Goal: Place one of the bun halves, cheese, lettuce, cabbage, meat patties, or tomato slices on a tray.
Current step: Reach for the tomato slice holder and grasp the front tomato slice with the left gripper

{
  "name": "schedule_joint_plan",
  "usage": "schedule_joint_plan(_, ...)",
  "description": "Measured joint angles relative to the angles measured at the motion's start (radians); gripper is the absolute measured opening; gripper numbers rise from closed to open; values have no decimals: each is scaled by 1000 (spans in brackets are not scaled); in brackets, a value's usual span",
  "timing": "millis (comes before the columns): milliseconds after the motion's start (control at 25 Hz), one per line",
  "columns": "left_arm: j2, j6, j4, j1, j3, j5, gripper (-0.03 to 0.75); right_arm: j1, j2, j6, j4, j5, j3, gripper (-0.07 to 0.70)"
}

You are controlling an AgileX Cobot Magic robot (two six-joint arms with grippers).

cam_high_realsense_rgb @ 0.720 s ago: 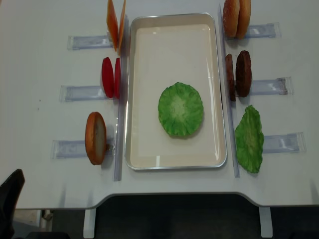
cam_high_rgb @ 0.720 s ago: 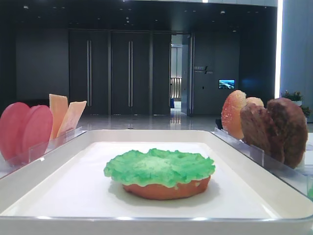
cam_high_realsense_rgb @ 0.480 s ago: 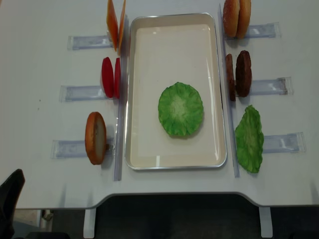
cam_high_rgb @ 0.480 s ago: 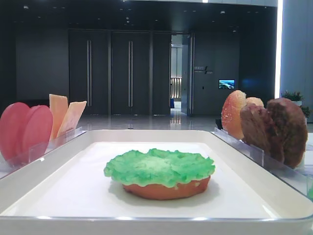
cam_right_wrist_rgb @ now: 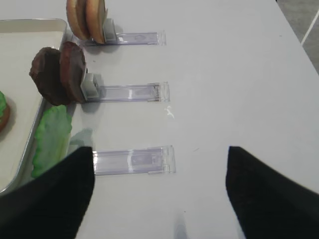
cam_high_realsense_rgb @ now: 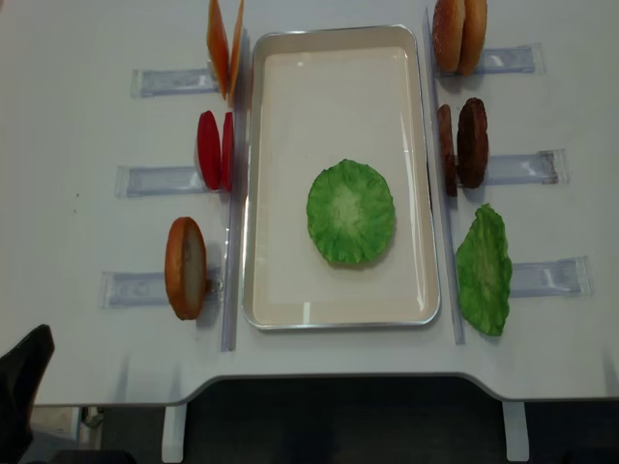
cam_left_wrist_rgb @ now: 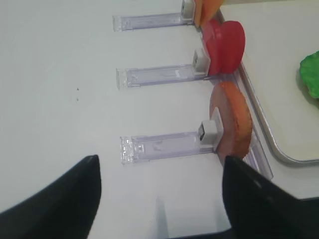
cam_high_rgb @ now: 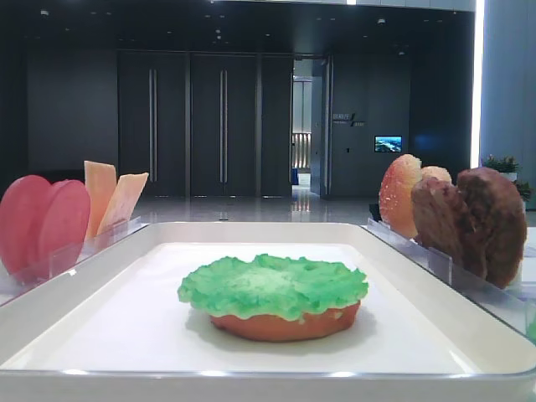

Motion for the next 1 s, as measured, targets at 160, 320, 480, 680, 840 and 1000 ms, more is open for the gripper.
schedule_joint_plan(160,110,-29,-2,0,-66,2,579,0,0,0,0,0,0,521)
schedule_joint_plan(320,266,-39,-2,0,-152,1,579,0,0,0,0,0,0,521)
schedule_joint_plan(480,433,-41,-5,0,-230,-7,579,0,0,0,0,0,0,521)
schedule_joint_plan(680,652,-61,-5,0,-342,-32,579,0,0,0,0,0,0,521)
schedule_joint_plan(840,821,-64,-9,0,-438,-38,579,0,0,0,0,0,0,521)
schedule_joint_plan(1000,966,-64,-10,0,-533,-38,579,0,0,0,0,0,0,521)
